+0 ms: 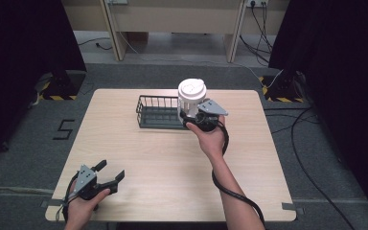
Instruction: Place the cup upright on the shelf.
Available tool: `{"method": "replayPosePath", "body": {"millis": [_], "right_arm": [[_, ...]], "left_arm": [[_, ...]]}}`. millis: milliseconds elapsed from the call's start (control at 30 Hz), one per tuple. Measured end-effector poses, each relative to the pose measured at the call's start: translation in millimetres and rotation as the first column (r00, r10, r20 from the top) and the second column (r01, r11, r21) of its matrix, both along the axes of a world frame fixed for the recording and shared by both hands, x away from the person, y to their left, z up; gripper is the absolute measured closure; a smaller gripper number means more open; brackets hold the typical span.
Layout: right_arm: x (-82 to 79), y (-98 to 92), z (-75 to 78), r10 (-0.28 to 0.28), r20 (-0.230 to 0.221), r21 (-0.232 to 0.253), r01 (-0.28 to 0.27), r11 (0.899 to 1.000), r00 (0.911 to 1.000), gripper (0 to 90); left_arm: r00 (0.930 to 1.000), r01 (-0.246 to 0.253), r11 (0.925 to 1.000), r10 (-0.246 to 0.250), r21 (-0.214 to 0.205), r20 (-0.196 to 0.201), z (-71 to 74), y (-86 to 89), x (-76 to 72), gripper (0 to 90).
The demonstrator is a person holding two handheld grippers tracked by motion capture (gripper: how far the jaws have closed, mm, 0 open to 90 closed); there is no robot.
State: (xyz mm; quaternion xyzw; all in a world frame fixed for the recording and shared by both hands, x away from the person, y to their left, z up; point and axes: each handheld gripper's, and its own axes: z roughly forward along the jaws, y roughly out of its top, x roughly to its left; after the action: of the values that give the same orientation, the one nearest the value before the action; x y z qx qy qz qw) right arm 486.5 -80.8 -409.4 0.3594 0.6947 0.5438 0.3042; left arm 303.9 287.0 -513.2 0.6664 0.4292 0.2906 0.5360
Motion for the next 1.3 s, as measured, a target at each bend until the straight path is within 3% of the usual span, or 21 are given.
{"method": "replayPosePath", "body": {"millis": [1300], "right_arm": [[32.7, 37.5, 13.0, 0.026, -0.007, 0.009, -0.026, 1.000, 0.9996, 18.6]], "left_arm": [[1.0000, 0.003, 1.0000, -0.003, -0.007, -0.003, -0.2, 0.1, 0.1, 15.3]]}}
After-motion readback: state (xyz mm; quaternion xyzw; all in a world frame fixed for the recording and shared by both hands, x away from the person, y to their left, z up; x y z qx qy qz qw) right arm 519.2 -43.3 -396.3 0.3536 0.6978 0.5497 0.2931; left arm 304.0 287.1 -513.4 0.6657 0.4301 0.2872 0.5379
